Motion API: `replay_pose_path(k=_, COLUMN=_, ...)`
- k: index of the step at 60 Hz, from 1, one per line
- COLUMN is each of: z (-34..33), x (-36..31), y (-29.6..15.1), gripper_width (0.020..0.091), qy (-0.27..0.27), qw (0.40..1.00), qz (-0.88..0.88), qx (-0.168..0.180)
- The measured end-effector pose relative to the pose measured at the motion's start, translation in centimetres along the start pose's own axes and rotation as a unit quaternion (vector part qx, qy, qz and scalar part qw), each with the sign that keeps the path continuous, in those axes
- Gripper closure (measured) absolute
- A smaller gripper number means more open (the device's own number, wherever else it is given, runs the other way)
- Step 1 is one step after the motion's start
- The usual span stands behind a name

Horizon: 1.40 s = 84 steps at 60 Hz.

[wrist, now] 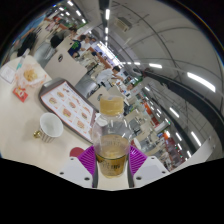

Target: Pour water

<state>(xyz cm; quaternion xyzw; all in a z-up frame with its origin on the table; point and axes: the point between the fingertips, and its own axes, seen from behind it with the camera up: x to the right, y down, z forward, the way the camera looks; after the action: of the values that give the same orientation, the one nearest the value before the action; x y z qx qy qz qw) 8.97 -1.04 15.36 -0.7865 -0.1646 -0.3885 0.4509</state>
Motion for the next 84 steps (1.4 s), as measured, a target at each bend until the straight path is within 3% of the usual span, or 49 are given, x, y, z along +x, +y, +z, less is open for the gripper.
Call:
replay_pose_path(k=8, z=3.8, x=0.6, y=-1.6, gripper_width=0.0707, qy=0.049, qw=0.981, qz=-0.187, qx=0.005)
replay_pose_path(k=21, z=5.9, x=-1.8, y=-6.6, gripper_width=0.0708, qy=0.129, qw=0.872, qz=-0.465, qx=0.076)
replay_pose_path(k=34, z=7.1, x=-5.1, y=-6.9, gripper_width=0.071, qy=0.111, qw=0.813, qz=-0.563, qx=0.105)
replay_pose_path(k=43, z=6.6, x=-4.6, y=-6.9, gripper_width=0.0709, qy=0.073, qw=0.861, qz=-0.488, qx=0.123)
replay_pose_path(k=52, z=6.3, x=-3.3, y=-6.9, gripper_width=0.071, qy=-0.014, qw=0.953, qz=-0.273, qx=0.127)
replay_pose_path(k=61, z=5.4, x=-1.7, y=-7.2, gripper_width=0.0707, qy=-0.101, qw=0.982, qz=-0.05, qx=0.153)
replay_pose_path(k=75, z=6.7, x=-4.9, y=-3.2, gripper_width=0.0707, qy=-0.243, qw=0.94, qz=0.22, qx=0.098)
replay_pose_path(k=84, z=8.4, x=-8.1, y=-0.1, gripper_width=0.0706, qy=-0.283, qw=0.921, qz=0.26, qx=0.068)
